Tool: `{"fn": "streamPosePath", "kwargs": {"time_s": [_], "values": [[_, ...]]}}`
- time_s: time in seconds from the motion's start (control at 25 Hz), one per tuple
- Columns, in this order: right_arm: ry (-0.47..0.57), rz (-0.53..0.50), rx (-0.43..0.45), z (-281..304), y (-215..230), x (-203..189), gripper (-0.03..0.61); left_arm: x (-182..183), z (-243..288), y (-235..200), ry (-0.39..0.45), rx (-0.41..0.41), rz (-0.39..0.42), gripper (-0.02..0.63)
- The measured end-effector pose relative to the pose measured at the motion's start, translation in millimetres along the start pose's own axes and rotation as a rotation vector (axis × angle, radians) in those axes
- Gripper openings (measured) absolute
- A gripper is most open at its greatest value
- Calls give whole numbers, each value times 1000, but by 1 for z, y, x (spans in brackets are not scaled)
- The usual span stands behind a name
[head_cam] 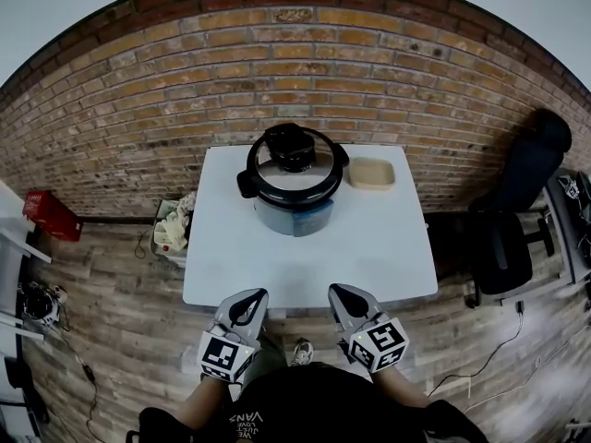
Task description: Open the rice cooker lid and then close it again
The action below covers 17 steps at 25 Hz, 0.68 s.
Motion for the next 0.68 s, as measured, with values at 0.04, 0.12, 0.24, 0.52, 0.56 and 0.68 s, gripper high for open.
{"fn": "streamPosePath", "kwargs": {"time_s": [0.04, 0.12, 0.24, 0.52, 0.56, 0.68], "values": [[0, 2, -1, 0, -1, 0, 5, 0, 0, 0, -3, 1, 1, 2], [1, 2, -3, 1, -1, 1, 5, 2, -1, 1, -4, -3, 10, 2], [5, -2, -7, 1, -2, 1, 5, 3, -1, 1, 1, -3, 15, 2], [10, -9, -15, -2, -2, 2, 5, 1, -4, 3, 7, 9, 10, 2], [12, -10, -16, -2, -2, 1, 5, 1, -4, 4, 7, 9, 11, 2], [21, -10, -16, -3, -1, 2, 5, 1, -4, 6, 7, 6, 11, 2]]}}
Point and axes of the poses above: the fingertips, and each gripper's own axes: z forward along the fingers, y to its right, x out of its top, the point moved 10 cm from there along -z, backward along the fingers, and after that the axes turned 9 degrees about -z, right-handed, at the moved point
